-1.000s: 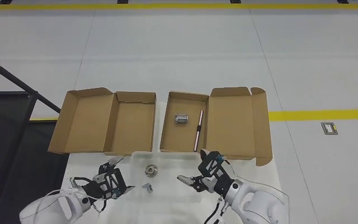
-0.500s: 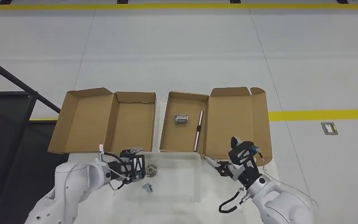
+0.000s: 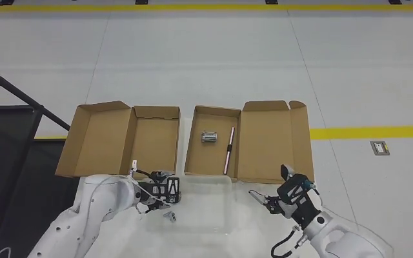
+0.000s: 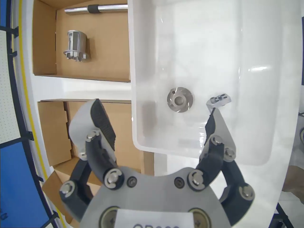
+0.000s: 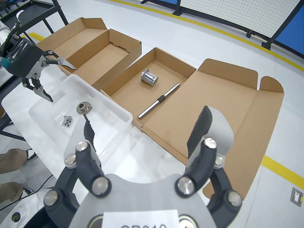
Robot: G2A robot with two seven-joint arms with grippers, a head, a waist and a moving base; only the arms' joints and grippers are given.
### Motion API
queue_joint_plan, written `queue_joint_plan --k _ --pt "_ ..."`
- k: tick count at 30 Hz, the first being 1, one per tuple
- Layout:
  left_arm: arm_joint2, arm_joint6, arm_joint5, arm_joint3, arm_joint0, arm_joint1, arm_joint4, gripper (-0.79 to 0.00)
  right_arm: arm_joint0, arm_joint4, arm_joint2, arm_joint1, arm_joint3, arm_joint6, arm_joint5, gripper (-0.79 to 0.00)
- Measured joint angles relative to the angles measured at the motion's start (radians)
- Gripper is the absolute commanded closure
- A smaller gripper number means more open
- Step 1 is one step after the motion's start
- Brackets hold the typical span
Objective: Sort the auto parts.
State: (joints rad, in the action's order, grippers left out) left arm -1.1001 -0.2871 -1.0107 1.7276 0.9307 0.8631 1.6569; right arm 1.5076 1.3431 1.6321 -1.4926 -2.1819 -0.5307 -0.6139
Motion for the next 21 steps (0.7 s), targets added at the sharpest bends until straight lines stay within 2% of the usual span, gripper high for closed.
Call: queue_joint_plan --k 3,6,9,13,15,17,20,21 --pt "0.020 -0.018 0.020 0.003 0.028 0.001 0.016 -0.785 0.000 0.000 0.000 0.000 0.000 0.000 0.000 -0.785" --pt "0.049 -0.047 -0.002 -0.006 0.021 0.001 -0.009 -0.785 0.000 0.000 0.000 0.000 0.000 0.000 0.000 -0.785" --pt "0.105 -0.079 -0.002 -0.025 -0.021 -0.009 -0.078 -0.785 0.000 0.000 0.000 0.000 0.000 0.000 0.000 -0.785" --pt "0.206 -0.164 -0.002 -0.062 -0.111 -0.028 -0.182 -0.785 0.000 0.000 0.000 0.000 0.000 0.000 0.000 -0.785" --pt "0.271 -0.220 -0.002 -0.088 -0.165 -0.036 -0.256 -0.733 0.000 0.000 0.000 0.000 0.000 0.000 0.000 -0.785" --pt "0.335 -0.281 -0.002 -0.110 -0.220 -0.040 -0.326 -0.628 0.000 0.000 0.000 0.000 0.000 0.000 0.000 -0.785" --pt "0.401 -0.354 -0.002 -0.139 -0.291 -0.041 -0.408 -0.545 0.000 0.000 0.000 0.000 0.000 0.000 0.000 -0.785" --pt "0.412 -0.371 -0.002 -0.149 -0.308 -0.039 -0.423 -0.471 0.000 0.000 0.000 0.000 0.000 0.000 0.000 -0.785"
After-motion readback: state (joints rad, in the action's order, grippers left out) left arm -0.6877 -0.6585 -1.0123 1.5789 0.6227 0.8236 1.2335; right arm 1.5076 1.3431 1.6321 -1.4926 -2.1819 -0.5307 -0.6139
